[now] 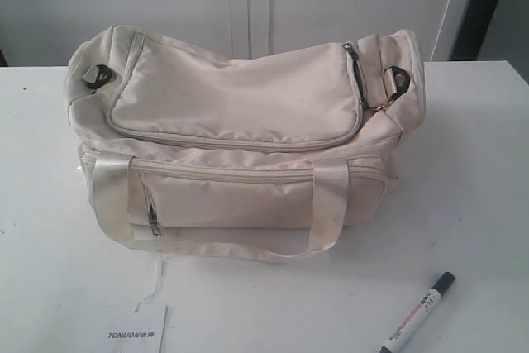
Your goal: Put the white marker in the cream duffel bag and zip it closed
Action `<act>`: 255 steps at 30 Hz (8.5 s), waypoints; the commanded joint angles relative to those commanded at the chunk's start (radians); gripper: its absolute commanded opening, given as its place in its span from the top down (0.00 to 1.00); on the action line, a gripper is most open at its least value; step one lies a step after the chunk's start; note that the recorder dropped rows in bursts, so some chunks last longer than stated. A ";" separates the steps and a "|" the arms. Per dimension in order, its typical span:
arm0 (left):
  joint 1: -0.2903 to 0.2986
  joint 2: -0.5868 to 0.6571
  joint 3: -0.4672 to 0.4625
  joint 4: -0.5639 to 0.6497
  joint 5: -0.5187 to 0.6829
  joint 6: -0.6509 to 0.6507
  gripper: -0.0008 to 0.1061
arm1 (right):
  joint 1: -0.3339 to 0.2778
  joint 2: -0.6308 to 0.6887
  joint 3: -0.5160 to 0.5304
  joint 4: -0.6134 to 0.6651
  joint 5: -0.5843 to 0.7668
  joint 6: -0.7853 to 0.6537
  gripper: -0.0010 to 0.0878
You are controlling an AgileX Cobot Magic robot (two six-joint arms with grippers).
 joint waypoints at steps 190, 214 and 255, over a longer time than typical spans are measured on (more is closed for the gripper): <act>-0.101 1.016 -0.761 -0.595 0.399 0.816 0.99 | 0.066 1.916 -1.600 0.398 1.121 -0.665 0.99; -0.324 1.127 -0.838 -0.771 0.283 1.020 0.99 | 0.066 1.916 -1.600 0.398 1.119 -0.665 0.99; -0.569 1.638 -1.351 -0.755 0.227 1.108 0.99 | 0.066 1.916 -1.600 0.398 1.121 -0.665 0.99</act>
